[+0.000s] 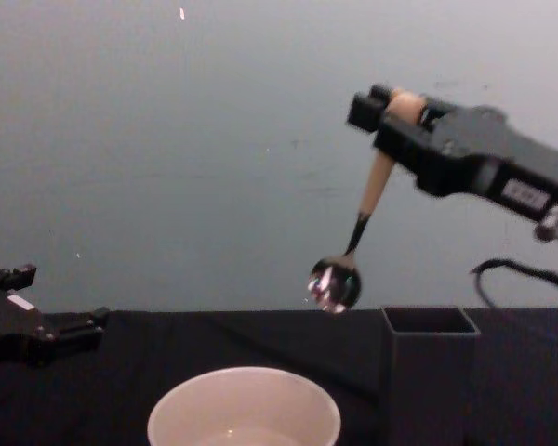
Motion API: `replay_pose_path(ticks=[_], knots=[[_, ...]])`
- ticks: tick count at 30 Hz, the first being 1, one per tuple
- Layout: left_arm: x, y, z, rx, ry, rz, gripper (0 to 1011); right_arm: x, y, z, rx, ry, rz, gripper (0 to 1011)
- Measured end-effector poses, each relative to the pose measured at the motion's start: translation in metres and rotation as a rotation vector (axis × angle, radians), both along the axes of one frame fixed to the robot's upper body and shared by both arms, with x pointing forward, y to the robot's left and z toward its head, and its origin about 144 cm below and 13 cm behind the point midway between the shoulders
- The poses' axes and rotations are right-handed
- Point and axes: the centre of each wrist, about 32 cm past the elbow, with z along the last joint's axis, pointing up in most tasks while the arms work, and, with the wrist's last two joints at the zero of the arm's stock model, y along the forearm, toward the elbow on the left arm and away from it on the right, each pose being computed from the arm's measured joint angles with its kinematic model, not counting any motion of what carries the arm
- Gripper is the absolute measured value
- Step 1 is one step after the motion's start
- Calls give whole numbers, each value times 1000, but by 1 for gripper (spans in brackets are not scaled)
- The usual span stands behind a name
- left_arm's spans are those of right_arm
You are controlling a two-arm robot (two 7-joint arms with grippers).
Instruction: Pick up the stirring spoon with one hand, stir inside the cup, then place it back in its original position.
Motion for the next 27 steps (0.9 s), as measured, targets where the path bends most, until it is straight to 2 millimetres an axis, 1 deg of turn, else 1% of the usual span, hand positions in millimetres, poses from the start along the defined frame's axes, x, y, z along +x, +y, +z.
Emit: replay_pose_path(ticks=[7,13,19,27], knots=[[0,0,0,0,0,0,1001,-2,-18,8,2,-31,-42,212],[0,0,0,0,0,0,1001,-8,-30,9,-10,-35,-71,212],[0,0,0,0,0,0,1001,-14,-38,7,-32,-21,-90,212],[0,0,0,0,0,0,1001,-17,-44,4,-57,-4,-119,212]])
